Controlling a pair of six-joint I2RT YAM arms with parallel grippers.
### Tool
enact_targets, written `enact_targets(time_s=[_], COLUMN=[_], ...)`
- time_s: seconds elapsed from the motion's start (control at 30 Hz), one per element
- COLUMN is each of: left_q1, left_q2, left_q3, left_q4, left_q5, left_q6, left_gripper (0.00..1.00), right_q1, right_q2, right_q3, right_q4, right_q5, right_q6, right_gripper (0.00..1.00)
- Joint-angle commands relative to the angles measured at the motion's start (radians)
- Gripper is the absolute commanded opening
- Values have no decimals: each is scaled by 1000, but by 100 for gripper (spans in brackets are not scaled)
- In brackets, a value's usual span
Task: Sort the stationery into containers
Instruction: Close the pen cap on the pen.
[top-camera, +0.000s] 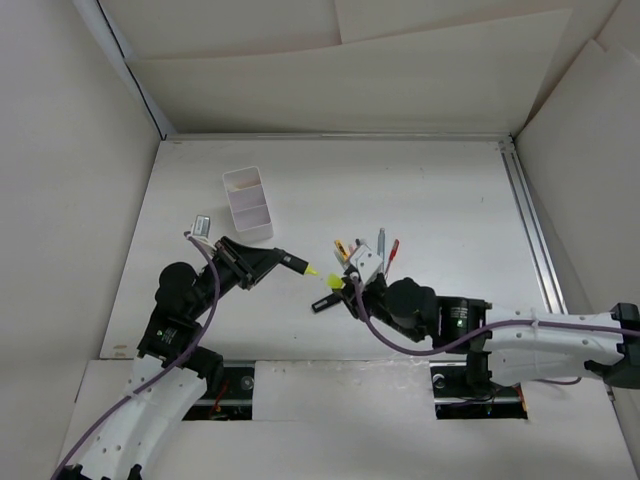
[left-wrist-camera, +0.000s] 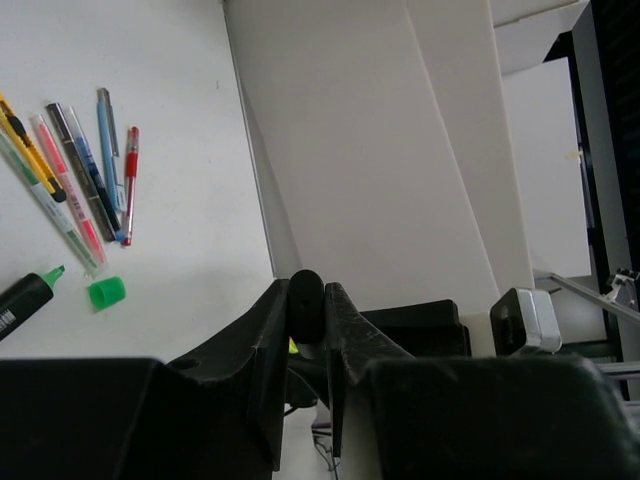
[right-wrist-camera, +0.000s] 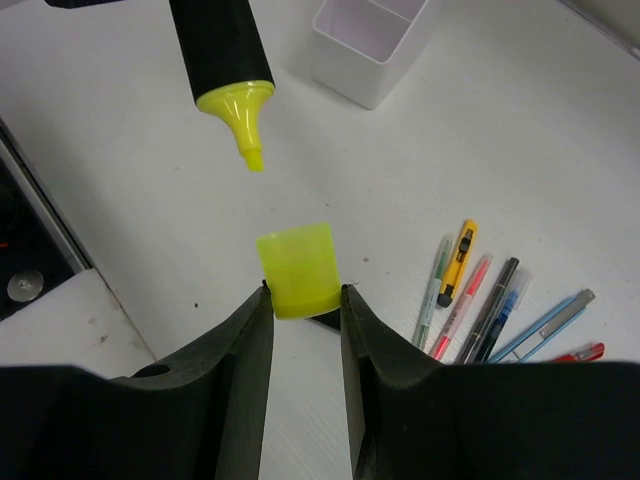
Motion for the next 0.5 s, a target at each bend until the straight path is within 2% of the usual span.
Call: enact_targets(time_s=[0.0,0.47], left_q1=[-1,-1], left_q2=[4,4], left_q3=[-1,-19], left_q4=[39,19], left_q5=[-25,-60], left_q6=[41,81], left_gripper=[0,0], right_q1=[9,18], right_q2=[41,142], right_q3=[73,174], right_q4=[32,-20], right_q5=[11,23], right_q6=[-13,-31], right_gripper=[26,26])
